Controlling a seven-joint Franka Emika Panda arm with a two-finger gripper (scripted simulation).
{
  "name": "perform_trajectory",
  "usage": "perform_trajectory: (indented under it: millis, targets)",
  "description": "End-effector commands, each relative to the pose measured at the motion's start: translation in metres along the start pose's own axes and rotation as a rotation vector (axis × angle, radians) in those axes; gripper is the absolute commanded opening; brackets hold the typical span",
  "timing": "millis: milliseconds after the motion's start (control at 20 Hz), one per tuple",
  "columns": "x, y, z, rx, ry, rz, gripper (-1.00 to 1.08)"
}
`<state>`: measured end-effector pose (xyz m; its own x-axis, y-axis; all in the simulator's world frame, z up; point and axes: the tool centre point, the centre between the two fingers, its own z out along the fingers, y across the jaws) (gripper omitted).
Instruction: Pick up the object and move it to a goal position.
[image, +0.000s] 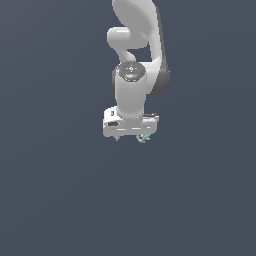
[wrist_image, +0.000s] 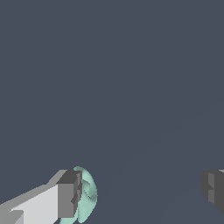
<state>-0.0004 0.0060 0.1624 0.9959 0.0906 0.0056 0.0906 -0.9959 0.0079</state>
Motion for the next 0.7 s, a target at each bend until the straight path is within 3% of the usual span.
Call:
perform_trajectory:
  millis: [0, 650]
  targets:
    - [-0.003, -0.004, 0.004, 0.0, -0.001, -0.021, 1.0]
    - [-0.056, -0.056, 0.048, 0.003, -0.003, -0.322, 1.0]
